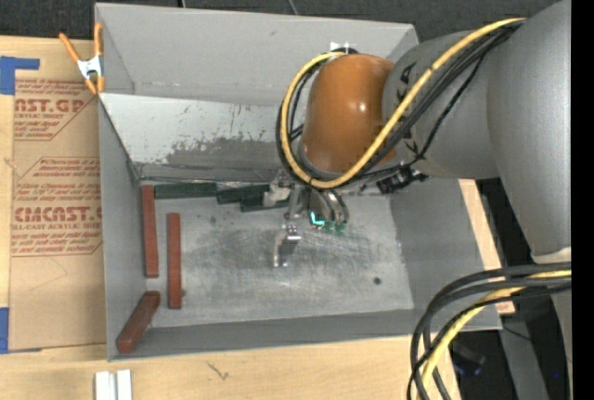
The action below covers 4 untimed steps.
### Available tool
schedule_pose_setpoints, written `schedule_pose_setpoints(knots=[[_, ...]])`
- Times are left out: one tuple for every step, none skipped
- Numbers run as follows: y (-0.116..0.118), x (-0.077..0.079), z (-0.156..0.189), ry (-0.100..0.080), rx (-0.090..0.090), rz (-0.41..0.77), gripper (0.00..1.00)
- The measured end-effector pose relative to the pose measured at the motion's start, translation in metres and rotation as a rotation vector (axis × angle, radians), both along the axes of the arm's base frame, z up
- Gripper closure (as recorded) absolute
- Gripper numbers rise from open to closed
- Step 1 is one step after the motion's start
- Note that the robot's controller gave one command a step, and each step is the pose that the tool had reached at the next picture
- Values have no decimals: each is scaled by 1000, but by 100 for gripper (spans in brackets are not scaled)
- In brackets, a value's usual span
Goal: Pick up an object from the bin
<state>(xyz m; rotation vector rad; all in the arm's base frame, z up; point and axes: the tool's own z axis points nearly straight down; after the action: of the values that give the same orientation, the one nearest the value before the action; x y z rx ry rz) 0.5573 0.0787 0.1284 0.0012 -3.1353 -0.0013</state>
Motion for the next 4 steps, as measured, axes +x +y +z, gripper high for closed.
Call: schedule_pose_setpoints(knots=[[0,2,4,-7,1,-1,0],[7,22,-36,-17,1,31,0],[4,32,-49,-40,7,54,0],[20,37,-47,-31,4,72,100]])
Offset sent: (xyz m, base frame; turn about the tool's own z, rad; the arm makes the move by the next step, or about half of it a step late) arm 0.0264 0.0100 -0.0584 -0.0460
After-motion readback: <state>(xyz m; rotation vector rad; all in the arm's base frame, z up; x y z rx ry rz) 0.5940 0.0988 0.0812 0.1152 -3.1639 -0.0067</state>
